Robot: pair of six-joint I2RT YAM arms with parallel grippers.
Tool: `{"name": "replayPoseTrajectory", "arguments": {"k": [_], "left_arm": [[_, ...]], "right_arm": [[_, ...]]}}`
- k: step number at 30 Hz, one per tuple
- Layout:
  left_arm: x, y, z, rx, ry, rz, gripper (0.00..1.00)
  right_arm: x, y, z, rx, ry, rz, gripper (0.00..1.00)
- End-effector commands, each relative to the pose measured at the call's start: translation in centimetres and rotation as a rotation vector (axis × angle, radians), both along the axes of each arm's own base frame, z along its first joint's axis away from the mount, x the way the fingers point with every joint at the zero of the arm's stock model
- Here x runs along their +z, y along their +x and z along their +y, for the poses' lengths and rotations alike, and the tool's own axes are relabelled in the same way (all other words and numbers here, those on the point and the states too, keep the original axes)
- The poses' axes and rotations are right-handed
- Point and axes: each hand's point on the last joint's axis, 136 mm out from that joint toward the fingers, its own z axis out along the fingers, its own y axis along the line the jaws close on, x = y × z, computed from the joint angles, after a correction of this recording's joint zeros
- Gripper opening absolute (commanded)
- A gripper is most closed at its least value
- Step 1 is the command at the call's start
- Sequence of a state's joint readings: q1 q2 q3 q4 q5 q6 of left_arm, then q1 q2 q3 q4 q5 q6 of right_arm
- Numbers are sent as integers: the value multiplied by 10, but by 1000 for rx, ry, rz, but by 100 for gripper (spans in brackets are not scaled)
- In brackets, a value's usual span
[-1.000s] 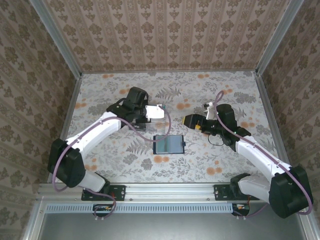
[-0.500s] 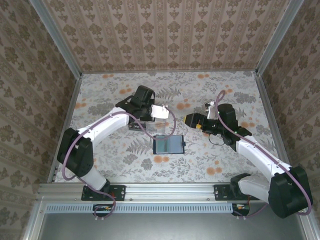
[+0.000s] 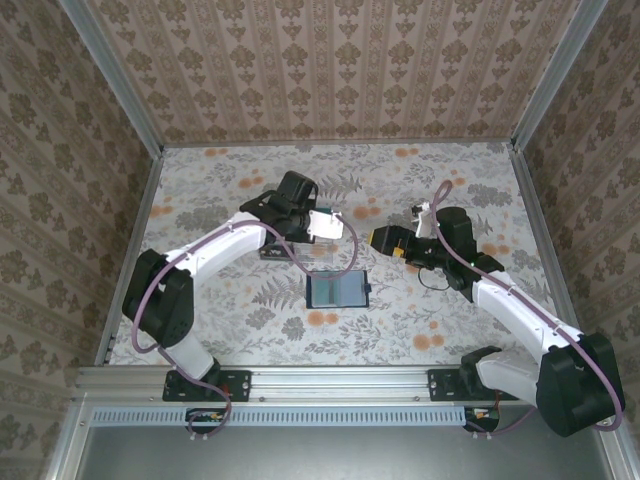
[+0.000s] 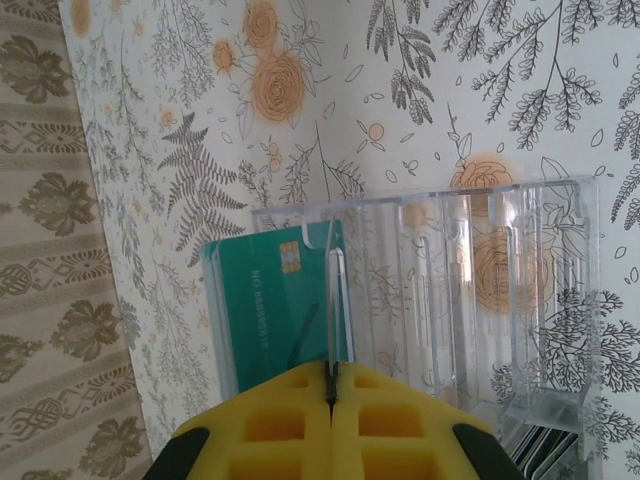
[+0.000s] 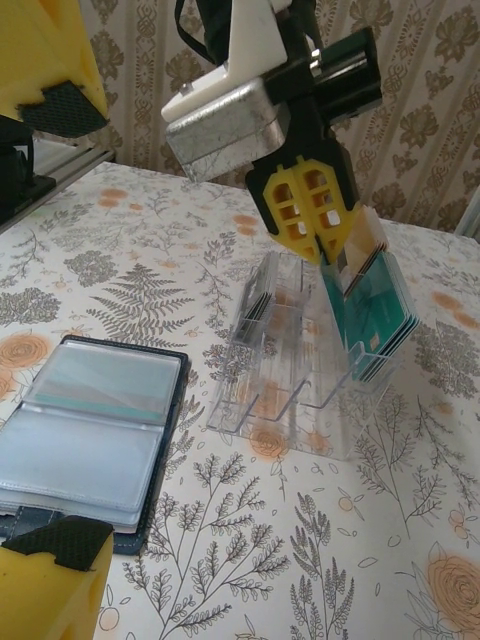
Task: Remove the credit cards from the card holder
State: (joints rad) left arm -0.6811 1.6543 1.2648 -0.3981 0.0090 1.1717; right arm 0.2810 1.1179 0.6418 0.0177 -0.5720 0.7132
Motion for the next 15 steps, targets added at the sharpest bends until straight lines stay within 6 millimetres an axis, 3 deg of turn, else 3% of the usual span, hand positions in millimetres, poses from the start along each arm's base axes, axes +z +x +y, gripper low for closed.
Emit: {"name": "replayPoseTrajectory", "arguments": {"k": [1, 6, 15], "left_arm": [[16, 3, 0, -6, 14, -28, 0], [18, 6, 4, 4, 35, -50, 0], [0, 18, 1, 34, 43, -4, 0]], "right_arm": [[-1, 0, -5, -18, -6, 0, 100], [-4, 1, -5, -22, -2, 4, 100], [-4, 3, -6, -23, 3, 7, 100]]}}
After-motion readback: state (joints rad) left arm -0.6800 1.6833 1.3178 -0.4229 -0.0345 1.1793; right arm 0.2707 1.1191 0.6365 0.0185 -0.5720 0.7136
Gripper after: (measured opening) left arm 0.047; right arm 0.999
